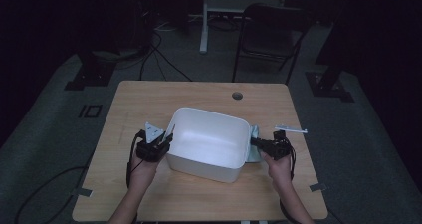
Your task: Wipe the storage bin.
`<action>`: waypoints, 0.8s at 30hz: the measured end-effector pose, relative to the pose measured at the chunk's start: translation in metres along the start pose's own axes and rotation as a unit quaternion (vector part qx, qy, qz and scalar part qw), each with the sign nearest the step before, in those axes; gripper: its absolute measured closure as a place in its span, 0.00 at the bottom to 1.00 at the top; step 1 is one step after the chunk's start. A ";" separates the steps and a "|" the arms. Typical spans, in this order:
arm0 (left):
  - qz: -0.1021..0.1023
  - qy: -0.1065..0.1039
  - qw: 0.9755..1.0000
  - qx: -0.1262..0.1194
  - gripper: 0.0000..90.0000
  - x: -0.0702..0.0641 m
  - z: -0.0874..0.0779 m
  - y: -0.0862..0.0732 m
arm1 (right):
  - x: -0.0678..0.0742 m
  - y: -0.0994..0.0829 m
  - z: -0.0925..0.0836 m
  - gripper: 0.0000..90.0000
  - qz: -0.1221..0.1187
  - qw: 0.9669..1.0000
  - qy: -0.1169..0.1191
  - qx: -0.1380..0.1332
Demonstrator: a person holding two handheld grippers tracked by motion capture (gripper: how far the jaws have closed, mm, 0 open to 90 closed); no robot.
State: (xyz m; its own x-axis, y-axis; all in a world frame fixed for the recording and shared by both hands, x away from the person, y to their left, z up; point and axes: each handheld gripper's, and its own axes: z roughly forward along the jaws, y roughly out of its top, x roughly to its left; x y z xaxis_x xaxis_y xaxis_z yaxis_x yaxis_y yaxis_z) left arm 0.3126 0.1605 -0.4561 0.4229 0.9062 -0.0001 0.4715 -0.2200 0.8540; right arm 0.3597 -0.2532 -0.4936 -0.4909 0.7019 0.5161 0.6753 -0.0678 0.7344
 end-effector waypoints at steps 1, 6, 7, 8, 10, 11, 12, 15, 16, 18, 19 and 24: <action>0.000 -0.006 1.000 0.001 0.78 0.000 -0.001 -0.001 | -0.001 0.000 -0.003 0.93 0.003 1.000 0.002 -0.005; 0.002 -0.021 1.000 -0.001 0.60 -0.005 -0.006 -0.004 | -0.005 0.001 -0.020 0.93 0.011 1.000 0.007 -0.020; 0.002 -0.021 1.000 -0.001 0.58 -0.006 -0.008 -0.004 | -0.005 0.000 -0.023 0.93 0.010 1.000 0.006 -0.021; 0.003 -0.021 1.000 -0.002 0.58 -0.007 -0.011 -0.004 | -0.005 0.000 -0.026 0.93 0.007 1.000 0.004 -0.021; 0.004 -0.022 1.000 -0.004 0.55 -0.009 -0.015 -0.005 | -0.006 -0.002 -0.032 0.93 0.008 1.000 0.005 -0.022; 0.007 -0.021 1.000 -0.004 0.55 -0.010 -0.017 -0.005 | -0.006 -0.004 -0.034 0.93 0.008 1.000 0.005 -0.022; 0.006 -0.023 1.000 -0.004 0.54 -0.011 -0.019 -0.006 | -0.007 -0.005 -0.036 0.93 0.008 1.000 0.002 -0.021; 0.009 -0.027 1.000 -0.003 0.52 -0.013 -0.024 -0.008 | -0.010 -0.010 -0.040 0.92 0.013 1.000 0.000 -0.018; 0.008 -0.030 1.000 -0.003 0.52 -0.014 -0.025 -0.008 | -0.011 -0.012 -0.041 0.92 0.014 1.000 -0.001 -0.017; 0.009 -0.033 0.999 -0.003 0.52 -0.015 -0.028 -0.010 | -0.012 -0.017 -0.042 0.92 0.019 1.000 0.000 -0.017; 0.010 -0.034 0.999 -0.002 0.51 -0.017 -0.030 -0.011 | -0.013 -0.019 -0.043 0.92 0.020 1.000 0.000 -0.015; 0.011 -0.041 0.999 -0.008 0.49 -0.022 -0.037 -0.018 | -0.016 -0.026 -0.047 0.92 0.026 1.000 0.000 -0.012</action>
State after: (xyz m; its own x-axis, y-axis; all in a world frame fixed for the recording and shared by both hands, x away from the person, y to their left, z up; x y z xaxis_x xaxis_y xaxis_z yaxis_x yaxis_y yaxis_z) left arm 0.2665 0.1578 -0.4521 0.4944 0.8689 -0.0232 0.4488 -0.2324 0.8629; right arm 0.3242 -0.2965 -0.4998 -0.4557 0.6973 0.5533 0.6857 -0.1214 0.7177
